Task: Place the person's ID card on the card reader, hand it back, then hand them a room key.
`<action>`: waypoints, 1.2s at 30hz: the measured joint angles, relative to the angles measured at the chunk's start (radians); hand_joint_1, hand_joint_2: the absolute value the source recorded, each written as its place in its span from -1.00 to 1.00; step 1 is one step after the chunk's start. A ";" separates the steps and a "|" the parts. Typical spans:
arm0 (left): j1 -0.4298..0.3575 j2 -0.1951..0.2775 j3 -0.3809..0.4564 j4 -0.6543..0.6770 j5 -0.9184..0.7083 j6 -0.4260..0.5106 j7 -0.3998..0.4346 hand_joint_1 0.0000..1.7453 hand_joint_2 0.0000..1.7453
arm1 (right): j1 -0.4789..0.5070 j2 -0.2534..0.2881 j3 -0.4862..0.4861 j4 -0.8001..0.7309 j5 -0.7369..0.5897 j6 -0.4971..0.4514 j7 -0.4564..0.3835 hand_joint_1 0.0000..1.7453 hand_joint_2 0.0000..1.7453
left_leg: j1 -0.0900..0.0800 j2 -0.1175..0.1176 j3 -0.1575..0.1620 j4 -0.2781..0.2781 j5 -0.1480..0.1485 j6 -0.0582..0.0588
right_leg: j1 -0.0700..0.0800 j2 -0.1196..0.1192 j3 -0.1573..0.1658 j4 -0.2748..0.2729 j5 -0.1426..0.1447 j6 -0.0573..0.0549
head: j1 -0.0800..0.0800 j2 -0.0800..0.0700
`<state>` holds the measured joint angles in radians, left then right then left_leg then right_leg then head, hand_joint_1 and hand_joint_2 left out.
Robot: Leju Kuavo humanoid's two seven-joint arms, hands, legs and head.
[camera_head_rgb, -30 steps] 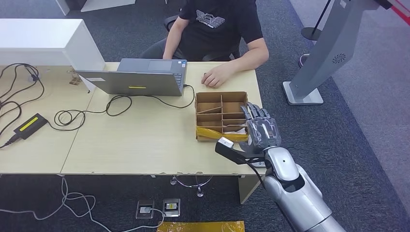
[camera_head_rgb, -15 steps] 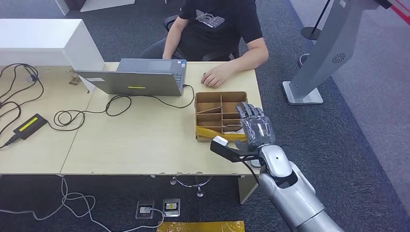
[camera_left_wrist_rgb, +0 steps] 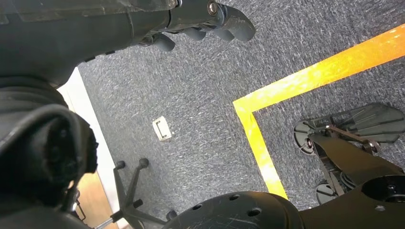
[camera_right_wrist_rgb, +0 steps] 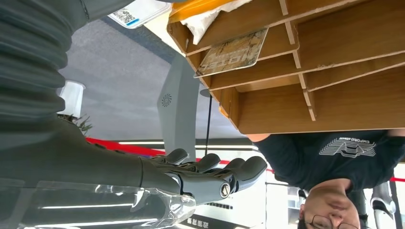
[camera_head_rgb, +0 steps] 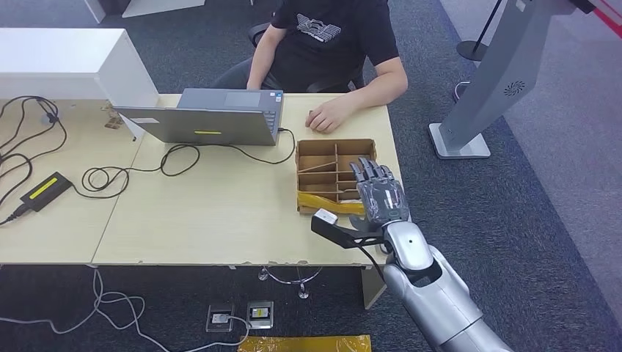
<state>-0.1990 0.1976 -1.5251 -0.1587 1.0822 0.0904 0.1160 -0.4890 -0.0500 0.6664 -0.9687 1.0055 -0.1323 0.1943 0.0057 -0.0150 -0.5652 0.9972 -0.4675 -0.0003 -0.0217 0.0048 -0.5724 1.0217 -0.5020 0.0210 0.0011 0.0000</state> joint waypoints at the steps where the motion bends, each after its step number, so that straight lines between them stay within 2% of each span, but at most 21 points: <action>1: 0.000 0.000 0.000 0.000 0.000 0.000 0.000 -1.00 -1.00 | 0.000 0.000 0.001 0.002 0.001 0.001 0.001 -1.00 1.00 | 0.000 0.000 0.000 0.000 0.000 0.000 | 0.000 0.000 0.000 0.000 0.000 0.000 | 0.000 0.000; 36: 0.000 0.011 0.000 0.000 -0.043 -0.002 -0.022 -1.00 -1.00 | -0.069 0.016 0.004 0.090 0.050 0.016 -0.003 -1.00 1.00 | 0.000 0.000 0.000 0.000 0.000 0.000 | 0.000 0.000 0.000 0.000 0.000 0.000 | 0.000 0.000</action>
<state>-0.1992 0.2087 -1.5255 -0.1587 1.0391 0.0879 0.0938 -0.5580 -0.0338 0.6706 -0.8782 1.0553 -0.1165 0.1917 0.0057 -0.0149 -0.5655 0.9973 -0.4675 -0.0003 -0.0217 0.0048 -0.5727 1.0217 -0.5020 0.0210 0.0011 0.0000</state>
